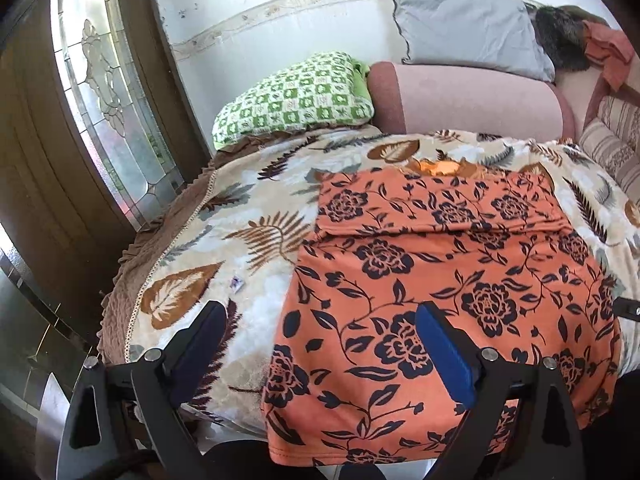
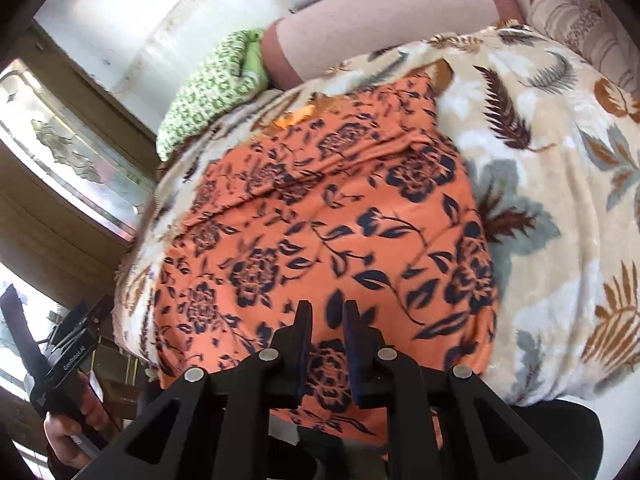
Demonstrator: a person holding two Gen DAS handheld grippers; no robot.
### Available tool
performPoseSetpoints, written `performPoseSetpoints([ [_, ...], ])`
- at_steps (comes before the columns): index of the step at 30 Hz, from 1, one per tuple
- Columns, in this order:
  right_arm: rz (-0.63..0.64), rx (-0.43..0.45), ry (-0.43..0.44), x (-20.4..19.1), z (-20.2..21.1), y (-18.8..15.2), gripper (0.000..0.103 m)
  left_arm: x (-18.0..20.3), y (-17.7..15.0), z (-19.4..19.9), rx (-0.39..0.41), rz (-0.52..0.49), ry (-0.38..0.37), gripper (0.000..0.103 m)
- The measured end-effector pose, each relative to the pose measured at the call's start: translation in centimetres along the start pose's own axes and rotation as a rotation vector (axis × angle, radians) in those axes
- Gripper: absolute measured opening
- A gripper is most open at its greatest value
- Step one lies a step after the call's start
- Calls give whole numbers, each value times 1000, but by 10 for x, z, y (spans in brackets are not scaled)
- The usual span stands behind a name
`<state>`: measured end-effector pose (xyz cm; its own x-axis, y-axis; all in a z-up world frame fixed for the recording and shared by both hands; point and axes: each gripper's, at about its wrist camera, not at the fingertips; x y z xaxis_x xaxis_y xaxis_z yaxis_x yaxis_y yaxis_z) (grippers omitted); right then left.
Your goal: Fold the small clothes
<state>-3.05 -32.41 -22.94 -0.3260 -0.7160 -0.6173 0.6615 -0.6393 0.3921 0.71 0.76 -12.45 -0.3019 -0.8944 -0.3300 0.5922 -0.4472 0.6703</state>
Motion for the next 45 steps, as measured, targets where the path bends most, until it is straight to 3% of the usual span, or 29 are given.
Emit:
performPoseSetpoints([
  [3, 28, 14, -19, -7, -1, -4, 25, -6, 2, 2, 8, 10, 15, 96],
  [14, -35, 11, -19, 9, -1, -1, 26, 0, -2, -9, -40, -10, 21, 96],
  [21, -55, 21, -38, 17, 3, -2, 26, 28, -4, -15, -70, -64, -49, 96],
  [32, -84, 41, -32, 30, 13, 0, 26, 72, 23, 9, 5, -123, -142, 96],
  [45, -107, 63, -21, 45, 23, -1, 26, 93, 31, 10, 8, -154, -147, 96],
])
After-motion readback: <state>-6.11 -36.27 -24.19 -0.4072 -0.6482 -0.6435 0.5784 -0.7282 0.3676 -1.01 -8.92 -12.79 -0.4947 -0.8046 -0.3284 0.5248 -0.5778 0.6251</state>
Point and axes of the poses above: each gripper's, at about its wrist camera, not at the fingertips, and z roughly against the way its jaws point, x to its right, y to its top, and after that the axes turned 11 degrees about -z, right-handed
